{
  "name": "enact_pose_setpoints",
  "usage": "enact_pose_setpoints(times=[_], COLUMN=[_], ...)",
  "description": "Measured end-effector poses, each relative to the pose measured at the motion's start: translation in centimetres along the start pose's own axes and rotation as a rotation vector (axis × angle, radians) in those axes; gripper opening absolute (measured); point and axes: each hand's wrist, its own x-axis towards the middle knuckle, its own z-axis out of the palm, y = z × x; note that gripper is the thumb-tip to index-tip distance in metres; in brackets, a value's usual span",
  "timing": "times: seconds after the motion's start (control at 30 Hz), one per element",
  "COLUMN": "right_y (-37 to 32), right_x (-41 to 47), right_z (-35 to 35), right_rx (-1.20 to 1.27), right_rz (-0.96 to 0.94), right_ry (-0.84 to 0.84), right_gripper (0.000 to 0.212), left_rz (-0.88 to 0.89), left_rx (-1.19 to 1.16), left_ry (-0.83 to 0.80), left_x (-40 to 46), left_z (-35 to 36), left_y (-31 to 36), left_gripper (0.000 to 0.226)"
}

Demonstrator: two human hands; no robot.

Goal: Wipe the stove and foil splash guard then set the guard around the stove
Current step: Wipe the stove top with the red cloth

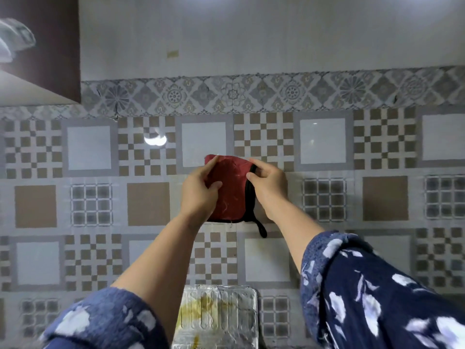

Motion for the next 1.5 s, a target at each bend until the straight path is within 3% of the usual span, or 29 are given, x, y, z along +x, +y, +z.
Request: enact_pose_setpoints(times=[0.17, 0.43, 0.57, 0.73, 0.83, 0.93, 1.03, 1.1, 1.17, 1.23, 1.37, 1.5], right_y=[-1.7, -3.5, -2.6, -0.7, 0.7, 1.8, 2.3, 2.1, 2.1, 2.8, 3.4, 2.9], right_x=[-6.0, -20.2, -27.2, -33.9, -36.9, -39.3, -41.5, -42.3, -43.0, -43.6, -43.9, -44.2], right_z=[-5.6, -17.9, -22.4, -25.5, -25.8, -25.8, -25.6, -24.6, -23.4, -22.2, -21.3, -22.3], right_rx=[-0.054, -0.114, -0.136, -0.311, -0.445, -0.637, -0.925, -0.864, -0.798, -0.916, -1.051, -1.055], right_rz=[0.064, 0.336, 0.461, 0.606, 0.627, 0.532, 0.157, -0.043, -0.04, -0.007, 0.009, 0.018], right_ry=[-0.024, -0.106, -0.194, -0.308, -0.344, -0.404, -0.415, -0.52, -0.72, -0.844, -0.846, -0.852], right_gripper=[0.04, 0.039, 0.04, 0.036, 0.035, 0.036, 0.035, 0.033, 0.038, 0.045, 0.049, 0.051], left_rz=[-0.072, -0.342, -0.503, -0.611, -0.517, -0.35, -0.284, -0.23, -0.218, -0.212, -0.18, -0.141], left_rx=[-0.034, -0.168, -0.246, -0.114, 0.175, 0.676, 0.727, 0.728, 0.74, 0.753, 0.745, 0.784], left_ry=[-0.05, -0.276, -0.302, -0.377, -0.53, -0.695, -0.677, -0.636, -0.661, -0.712, -0.71, -0.689], left_x=[-6.8, -23.5, -32.6, -41.3, -44.6, -46.3, -46.9, -46.9, -47.2, -47.7, -48.3, -48.3], left_z=[-0.3, 0.9, 0.9, 0.9, 0.7, -0.2, -0.8, -1.0, -1.2, -1.4, -1.6, -1.6], left_y=[4.0, 10.3, 12.0, 12.1, 11.3, 10.0, 8.6, 7.8, 7.3, 6.7, 6.1, 6.3], left_gripper=[0.057, 0.057, 0.058, 0.059, 0.058, 0.052, 0.048, 0.047, 0.048, 0.049, 0.066, 0.063])
